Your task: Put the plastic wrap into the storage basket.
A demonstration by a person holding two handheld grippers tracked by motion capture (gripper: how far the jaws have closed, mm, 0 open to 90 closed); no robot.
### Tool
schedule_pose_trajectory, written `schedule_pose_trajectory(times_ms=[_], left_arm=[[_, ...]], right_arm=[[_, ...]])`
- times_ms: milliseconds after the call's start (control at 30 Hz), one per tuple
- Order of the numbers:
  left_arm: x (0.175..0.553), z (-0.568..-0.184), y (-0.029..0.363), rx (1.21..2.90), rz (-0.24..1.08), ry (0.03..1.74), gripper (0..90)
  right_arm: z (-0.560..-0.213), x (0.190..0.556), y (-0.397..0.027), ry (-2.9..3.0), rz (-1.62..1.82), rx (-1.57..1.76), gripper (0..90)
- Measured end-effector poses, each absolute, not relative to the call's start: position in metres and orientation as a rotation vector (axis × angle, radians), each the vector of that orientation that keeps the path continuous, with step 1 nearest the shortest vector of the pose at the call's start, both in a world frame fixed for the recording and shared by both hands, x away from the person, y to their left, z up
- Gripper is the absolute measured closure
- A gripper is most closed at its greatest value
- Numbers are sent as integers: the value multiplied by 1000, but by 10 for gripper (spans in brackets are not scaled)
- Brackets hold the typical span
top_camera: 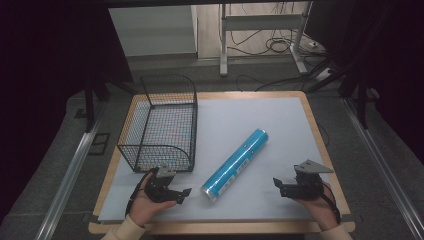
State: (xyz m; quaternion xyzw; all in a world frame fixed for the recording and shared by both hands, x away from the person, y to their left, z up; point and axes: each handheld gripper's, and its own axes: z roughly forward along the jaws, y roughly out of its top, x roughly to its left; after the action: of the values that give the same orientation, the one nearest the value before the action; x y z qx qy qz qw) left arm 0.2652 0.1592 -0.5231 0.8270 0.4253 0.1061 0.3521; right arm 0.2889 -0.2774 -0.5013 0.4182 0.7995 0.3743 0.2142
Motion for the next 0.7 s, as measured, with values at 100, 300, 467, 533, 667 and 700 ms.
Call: schedule_pose_trajectory(times_ms=[100,300,467,533,667,700], left_arm=[[267,-521,159,2129,273,1096,161],[266,-520,157,2145,286,1108,163],[262,-513,156,2115,292,1103,187],[261,-510,156,2106,290,1096,188],[261,-509,154,2111,294,1088,189],[262,-509,154,2113,293,1088,189]], right_arm=[[-505,289,-279,2238,1041,1158,117],[-505,289,-287,2239,1040,1187,117],[-503,285,-289,2223,1056,1207,118],[-501,282,-289,2211,1064,1201,121],[-500,282,-291,2208,1072,1194,125],[-500,283,-291,2211,1067,1195,125]])
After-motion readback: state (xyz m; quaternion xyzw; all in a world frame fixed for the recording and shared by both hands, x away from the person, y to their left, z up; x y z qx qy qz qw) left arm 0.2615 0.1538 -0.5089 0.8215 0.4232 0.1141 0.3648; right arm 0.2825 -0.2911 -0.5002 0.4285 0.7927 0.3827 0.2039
